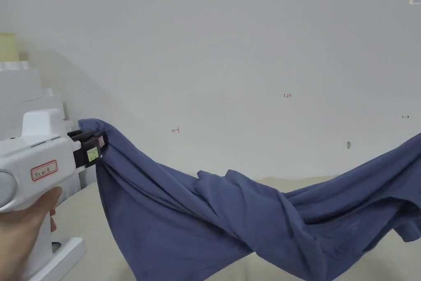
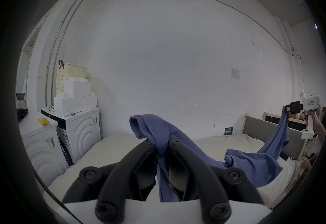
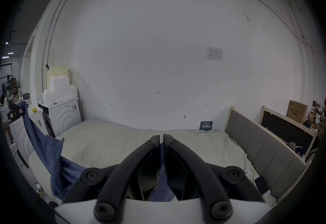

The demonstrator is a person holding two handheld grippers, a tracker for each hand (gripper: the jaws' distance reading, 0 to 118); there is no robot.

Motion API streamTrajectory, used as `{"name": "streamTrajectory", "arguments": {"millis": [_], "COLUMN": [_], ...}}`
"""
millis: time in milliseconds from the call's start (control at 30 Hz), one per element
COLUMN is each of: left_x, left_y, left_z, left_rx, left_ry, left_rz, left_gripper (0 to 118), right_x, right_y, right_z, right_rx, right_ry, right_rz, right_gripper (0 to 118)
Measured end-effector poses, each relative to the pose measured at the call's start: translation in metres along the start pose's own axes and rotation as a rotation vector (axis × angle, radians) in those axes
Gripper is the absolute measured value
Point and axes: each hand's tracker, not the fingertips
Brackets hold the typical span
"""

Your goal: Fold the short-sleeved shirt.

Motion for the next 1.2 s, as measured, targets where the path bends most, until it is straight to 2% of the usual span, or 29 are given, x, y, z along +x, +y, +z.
{"name": "streamTrajectory", "arguments": {"millis": [233, 567, 833, 900, 1033, 1167, 1200], "left_x": [0.006, 0.008, 0.002, 0.001, -0.005, -0.011, -0.012], "left_y": [-0.014, -0.016, -0.062, -0.089, -0.181, -0.289, -0.307], "left_z": [-0.05, -0.202, -0.298, -0.307, -0.316, -0.292, -0.28], "left_rx": [-0.076, -0.224, -0.329, -0.327, -0.478, -0.654, -0.669], "left_ry": [-0.008, 0.005, 0.042, 0.031, 0.011, 0.052, 0.049], "left_rz": [-0.017, -0.041, 0.009, -0.009, -0.006, 0.109, 0.103], "left_gripper": [10, 10, 10, 10, 10, 10, 10], "right_x": [-0.012, -0.026, -0.038, -0.041, -0.045, -0.045, -0.046], "right_y": [-0.007, -0.002, -0.022, -0.047, -0.133, -0.244, -0.264], "right_z": [-0.05, -0.182, -0.279, -0.295, -0.314, -0.31, -0.302], "right_rx": [-0.061, -0.169, -0.257, -0.281, -0.411, -0.555, -0.576], "right_ry": [0.004, -0.053, -0.08, -0.055, 0.006, 0.004, 0.007], "right_rz": [0.033, 0.062, 0.033, -0.003, -0.023, -0.145, -0.146], "right_gripper": [3, 3, 3, 3, 3, 3, 3]}}
